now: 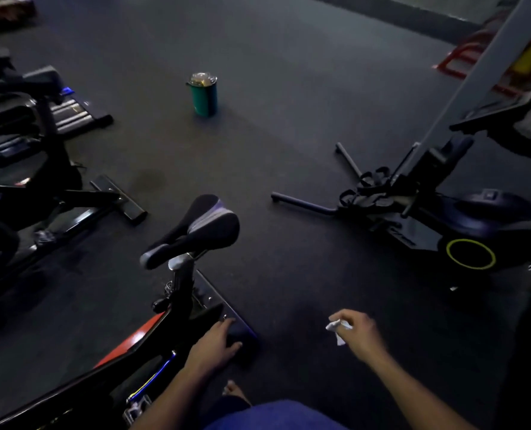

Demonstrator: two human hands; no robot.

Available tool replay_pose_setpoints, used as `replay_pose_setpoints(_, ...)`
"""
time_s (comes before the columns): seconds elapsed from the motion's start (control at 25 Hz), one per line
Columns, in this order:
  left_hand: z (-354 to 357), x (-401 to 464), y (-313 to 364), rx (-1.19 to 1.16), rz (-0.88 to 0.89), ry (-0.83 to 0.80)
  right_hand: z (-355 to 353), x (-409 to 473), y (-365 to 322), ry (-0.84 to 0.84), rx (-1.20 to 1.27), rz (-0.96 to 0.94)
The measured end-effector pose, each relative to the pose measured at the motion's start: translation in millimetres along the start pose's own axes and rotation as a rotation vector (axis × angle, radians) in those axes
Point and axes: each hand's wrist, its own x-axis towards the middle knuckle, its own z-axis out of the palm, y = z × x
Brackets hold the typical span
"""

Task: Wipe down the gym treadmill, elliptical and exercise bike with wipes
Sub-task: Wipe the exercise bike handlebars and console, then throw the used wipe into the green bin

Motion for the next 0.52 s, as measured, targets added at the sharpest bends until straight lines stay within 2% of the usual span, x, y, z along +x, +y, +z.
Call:
replay_pose_setpoints(0.24, -44.4, 74.1, 8.4, -0.017, -0.010, -0.060, -4.3, 78.4, -46.5, -0.062, -0.149, -0.027)
replay_pose_setpoints(0.4, -73.3, 149.2, 38.5, -0.044, 0.025, -0.121, -7.8, 154.5, -66.0, -0.070, -0.133, -0.037)
replay_pose_setpoints(0.52, -89.4, 226.0, 69.0, -0.116, -0.024, -0.168, -20.9, 233.9, -75.6, -0.091, -0.092, -0.023)
